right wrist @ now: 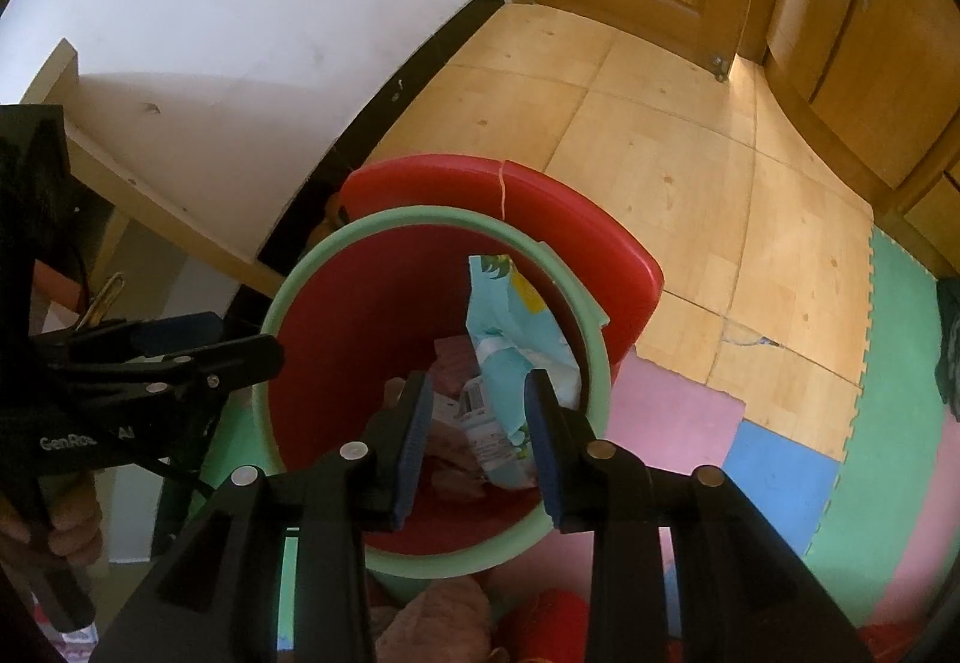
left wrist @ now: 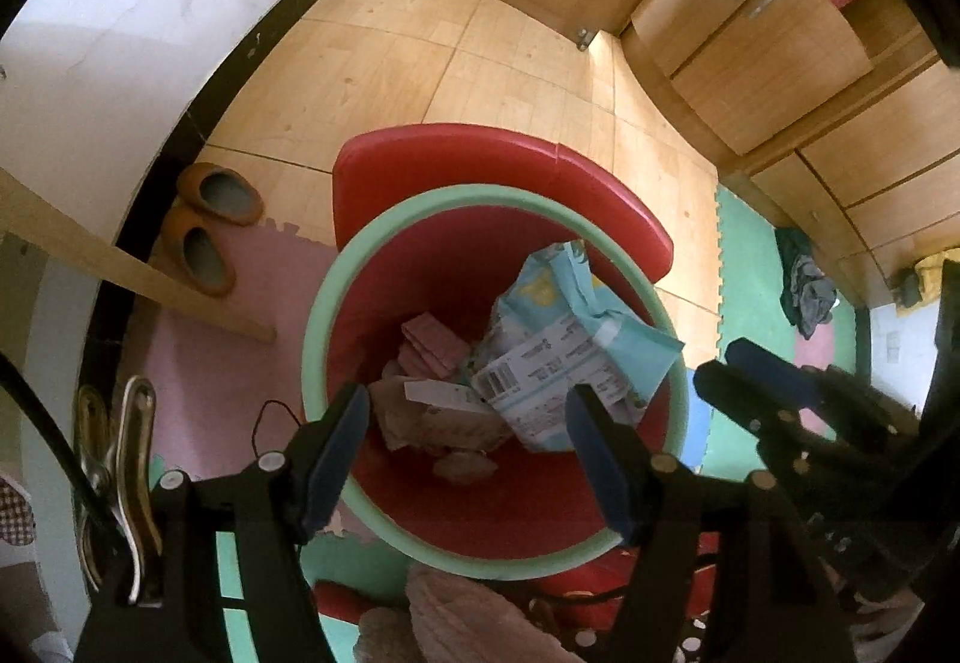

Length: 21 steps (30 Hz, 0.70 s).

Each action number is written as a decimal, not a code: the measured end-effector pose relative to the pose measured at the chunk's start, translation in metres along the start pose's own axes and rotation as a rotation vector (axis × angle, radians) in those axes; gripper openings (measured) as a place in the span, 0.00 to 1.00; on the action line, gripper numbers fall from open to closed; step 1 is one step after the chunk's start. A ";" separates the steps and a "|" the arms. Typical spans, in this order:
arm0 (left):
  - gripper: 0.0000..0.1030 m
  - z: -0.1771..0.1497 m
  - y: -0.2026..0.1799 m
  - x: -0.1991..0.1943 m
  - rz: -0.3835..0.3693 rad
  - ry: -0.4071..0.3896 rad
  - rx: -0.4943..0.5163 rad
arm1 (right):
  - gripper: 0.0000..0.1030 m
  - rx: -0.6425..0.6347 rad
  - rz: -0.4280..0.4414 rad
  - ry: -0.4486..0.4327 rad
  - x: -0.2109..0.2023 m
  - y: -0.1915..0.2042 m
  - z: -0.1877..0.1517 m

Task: Collect trash
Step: 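Open both grippers to drop the wipes packet into the bucket, then raise both open grippers from the bucket and turn toward the bed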

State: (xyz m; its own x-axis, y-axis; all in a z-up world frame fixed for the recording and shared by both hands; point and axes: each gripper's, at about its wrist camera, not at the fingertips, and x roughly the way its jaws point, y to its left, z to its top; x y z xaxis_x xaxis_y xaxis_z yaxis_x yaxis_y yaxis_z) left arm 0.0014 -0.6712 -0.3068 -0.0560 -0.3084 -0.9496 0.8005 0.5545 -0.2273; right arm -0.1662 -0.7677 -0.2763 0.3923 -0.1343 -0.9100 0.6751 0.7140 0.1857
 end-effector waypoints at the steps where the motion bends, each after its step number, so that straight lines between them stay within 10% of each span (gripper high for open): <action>1: 0.70 -0.001 0.000 -0.002 -0.001 -0.001 -0.004 | 0.32 0.001 0.003 -0.003 -0.002 0.001 0.000; 21: 0.69 -0.016 0.008 -0.110 -0.005 -0.131 -0.108 | 0.32 -0.133 0.070 -0.143 -0.090 0.072 0.015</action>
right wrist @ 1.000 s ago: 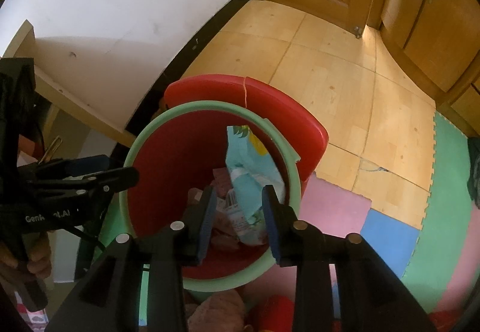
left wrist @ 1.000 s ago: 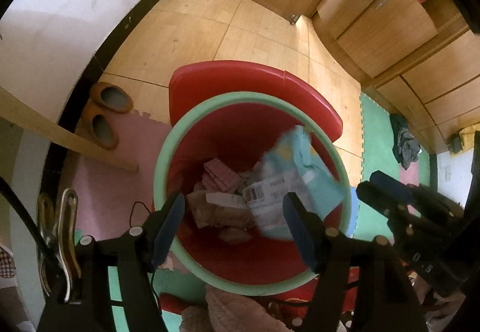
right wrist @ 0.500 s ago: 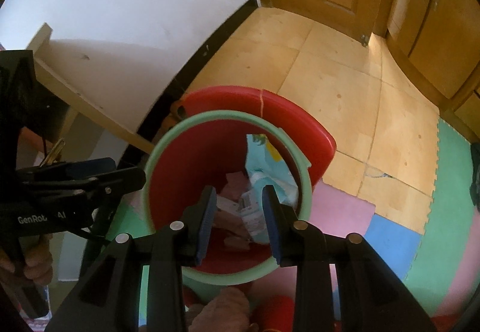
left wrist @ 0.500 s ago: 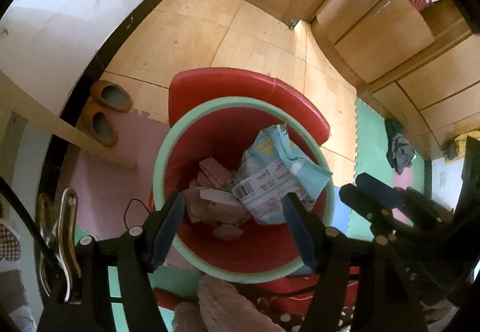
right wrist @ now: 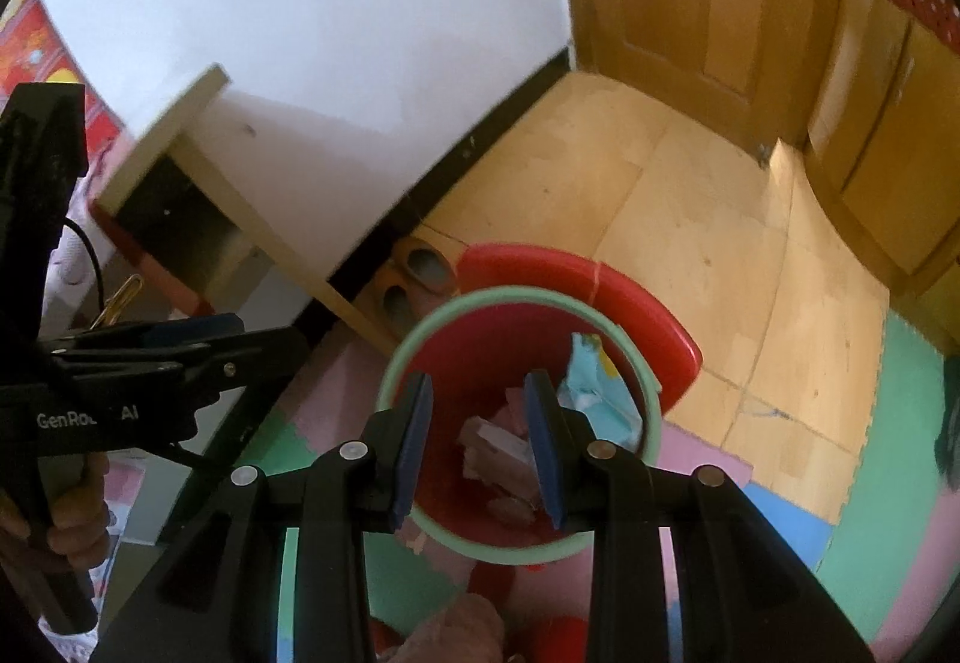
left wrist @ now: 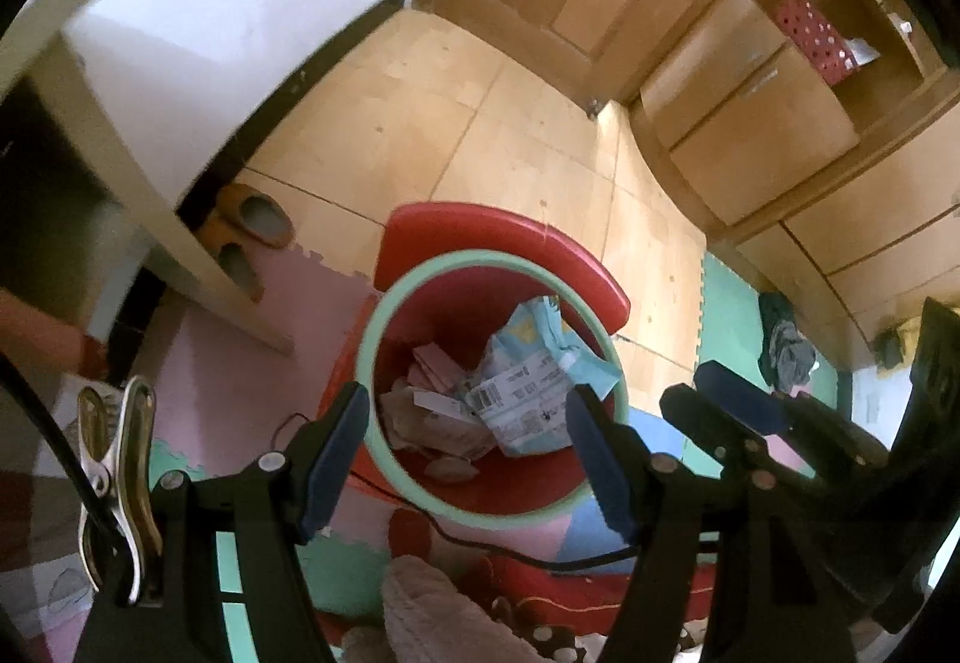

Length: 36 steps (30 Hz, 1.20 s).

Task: Collect trash
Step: 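Raise both open grippers from the bucket and turn toward the bed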

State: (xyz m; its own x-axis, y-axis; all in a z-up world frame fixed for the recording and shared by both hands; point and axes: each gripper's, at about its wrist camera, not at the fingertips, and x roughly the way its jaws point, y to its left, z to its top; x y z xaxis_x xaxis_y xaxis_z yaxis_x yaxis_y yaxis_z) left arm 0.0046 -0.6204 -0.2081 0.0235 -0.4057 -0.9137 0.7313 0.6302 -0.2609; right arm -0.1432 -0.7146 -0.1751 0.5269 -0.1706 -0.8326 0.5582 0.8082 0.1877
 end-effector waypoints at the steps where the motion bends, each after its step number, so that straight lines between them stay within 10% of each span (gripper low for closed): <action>1: 0.70 -0.001 0.002 -0.008 0.001 -0.011 -0.004 | 0.32 -0.006 0.003 -0.009 -0.004 0.005 0.001; 36: 0.70 -0.092 0.094 -0.237 0.126 -0.288 -0.187 | 0.32 -0.284 0.206 -0.183 -0.118 0.201 0.008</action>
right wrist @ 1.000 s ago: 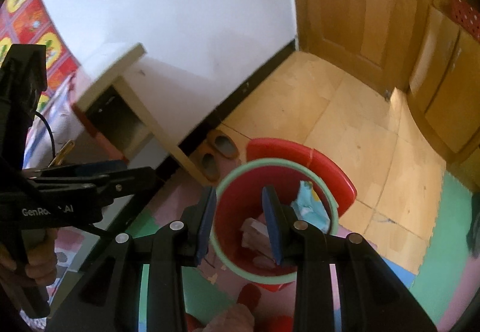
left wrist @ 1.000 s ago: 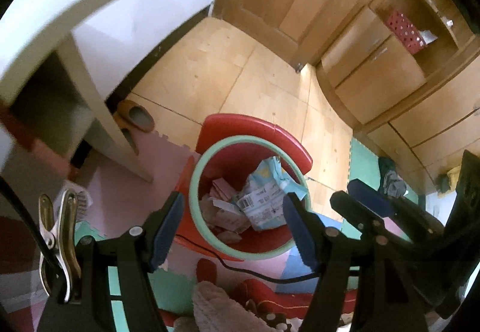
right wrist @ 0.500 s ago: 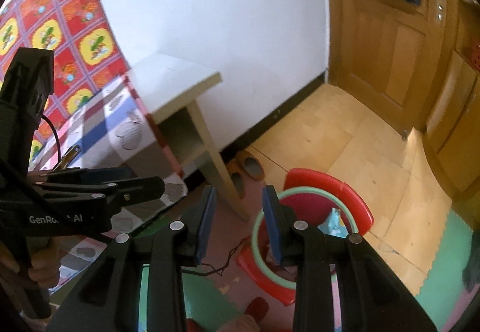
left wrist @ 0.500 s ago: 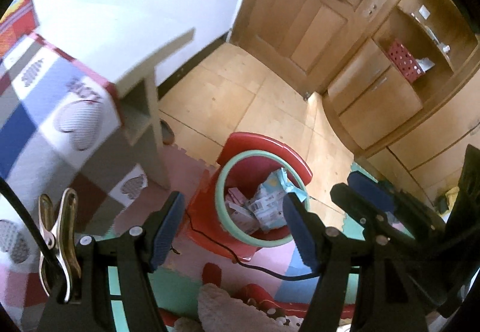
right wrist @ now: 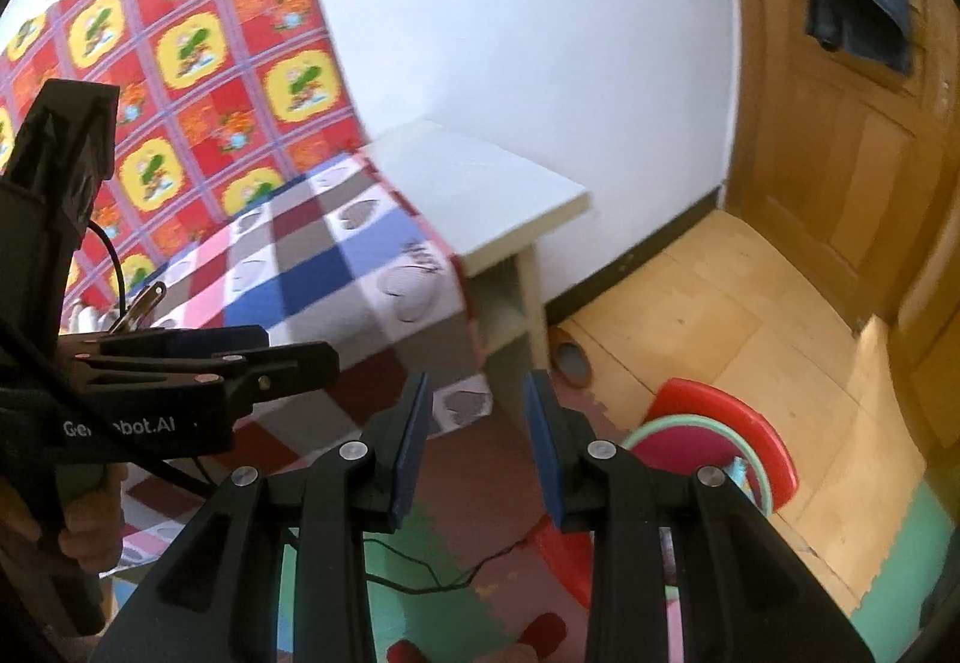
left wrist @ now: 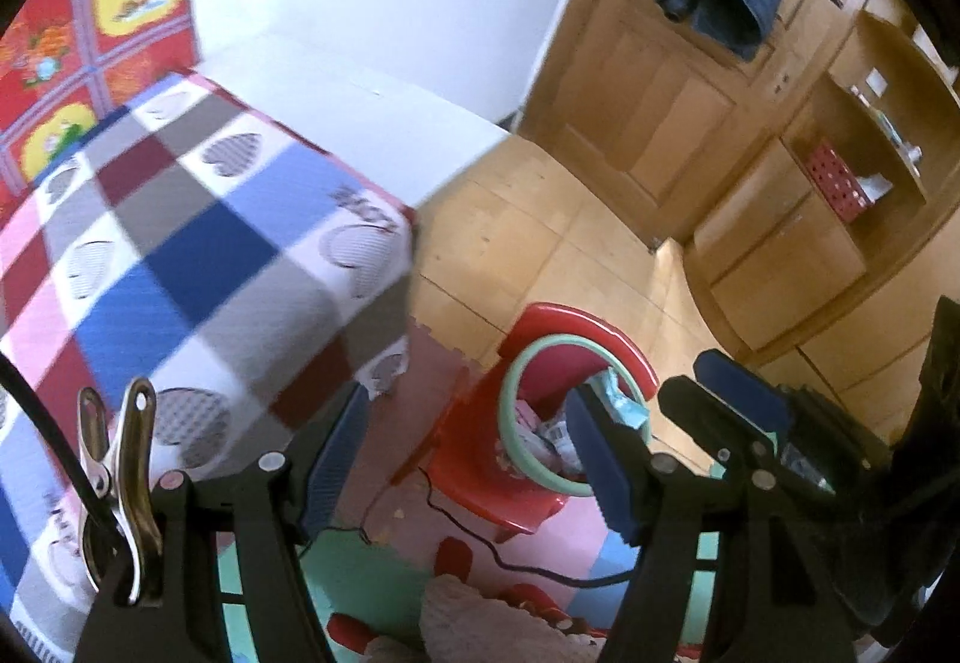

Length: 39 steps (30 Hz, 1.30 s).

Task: Collect trash
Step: 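Raise both open grippers from the bucket and turn toward the bed, then move both open grippers toward the white-and-green product box on the bed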

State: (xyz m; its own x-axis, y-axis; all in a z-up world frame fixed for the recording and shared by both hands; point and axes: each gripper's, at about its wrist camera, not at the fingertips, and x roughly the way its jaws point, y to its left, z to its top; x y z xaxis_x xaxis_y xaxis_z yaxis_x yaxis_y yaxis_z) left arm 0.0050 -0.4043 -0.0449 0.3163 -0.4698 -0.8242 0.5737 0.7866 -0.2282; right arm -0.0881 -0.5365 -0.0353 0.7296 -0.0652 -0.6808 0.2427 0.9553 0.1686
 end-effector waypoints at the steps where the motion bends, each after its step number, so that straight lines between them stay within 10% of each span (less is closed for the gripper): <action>1: 0.70 -0.001 0.006 -0.006 0.007 -0.007 -0.009 | 0.32 -0.009 0.009 -0.001 0.000 0.006 0.001; 39: 0.70 -0.121 0.265 -0.207 0.414 -0.163 -0.461 | 0.32 -0.250 0.377 0.093 0.055 0.253 0.019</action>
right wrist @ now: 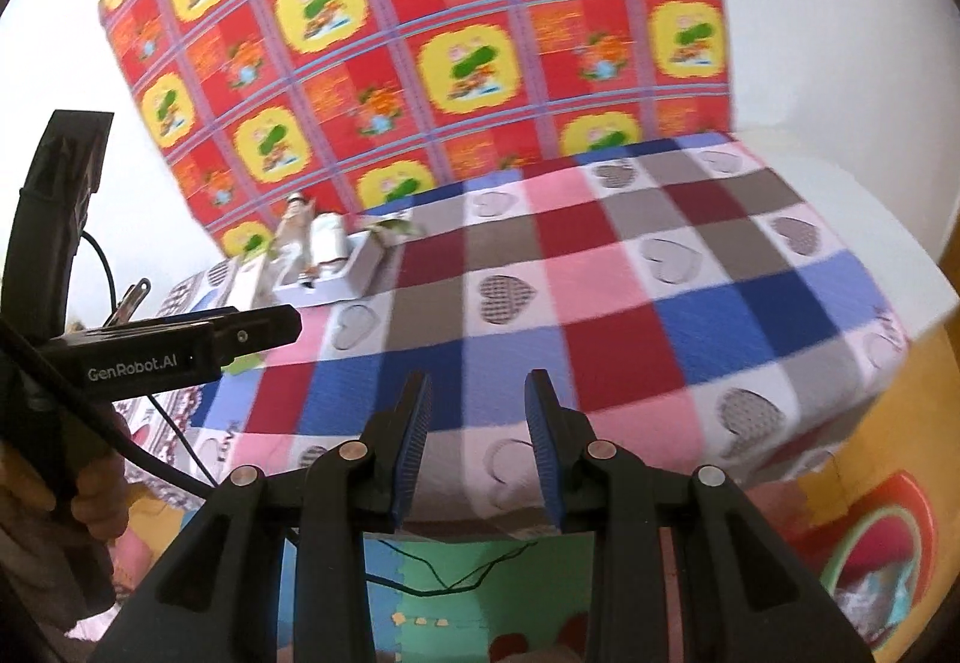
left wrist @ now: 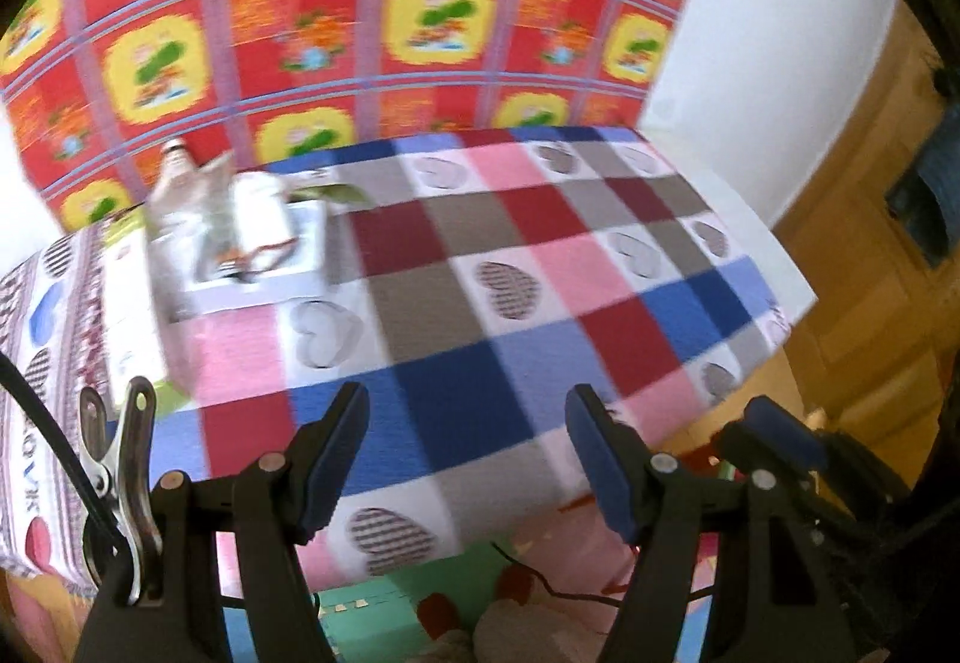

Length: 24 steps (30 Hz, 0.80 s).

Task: Collect trash
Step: 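Move both open grippers toward the white-and-green product box on the bed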

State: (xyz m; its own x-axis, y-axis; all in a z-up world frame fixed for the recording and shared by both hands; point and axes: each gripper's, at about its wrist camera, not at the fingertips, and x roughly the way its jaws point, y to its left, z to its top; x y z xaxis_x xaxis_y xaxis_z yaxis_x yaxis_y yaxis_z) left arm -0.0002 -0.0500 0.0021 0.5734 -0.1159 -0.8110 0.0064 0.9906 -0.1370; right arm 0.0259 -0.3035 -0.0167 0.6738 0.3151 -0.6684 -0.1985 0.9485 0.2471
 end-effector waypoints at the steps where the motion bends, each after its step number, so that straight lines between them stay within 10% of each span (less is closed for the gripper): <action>1: 0.70 0.001 0.009 -0.002 0.019 -0.004 -0.015 | 0.32 -0.010 0.008 0.004 0.004 0.003 0.003; 24: 0.70 0.022 0.181 0.048 0.342 0.075 -0.389 | 0.36 -0.232 0.210 0.146 0.114 0.037 0.064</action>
State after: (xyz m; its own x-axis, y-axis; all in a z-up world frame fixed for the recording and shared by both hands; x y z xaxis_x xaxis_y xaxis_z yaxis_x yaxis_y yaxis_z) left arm 0.0463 0.1255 -0.0495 0.4293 0.1907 -0.8828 -0.4838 0.8740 -0.0465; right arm 0.1415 -0.2349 -0.0388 0.4955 0.4902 -0.7171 -0.4902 0.8393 0.2350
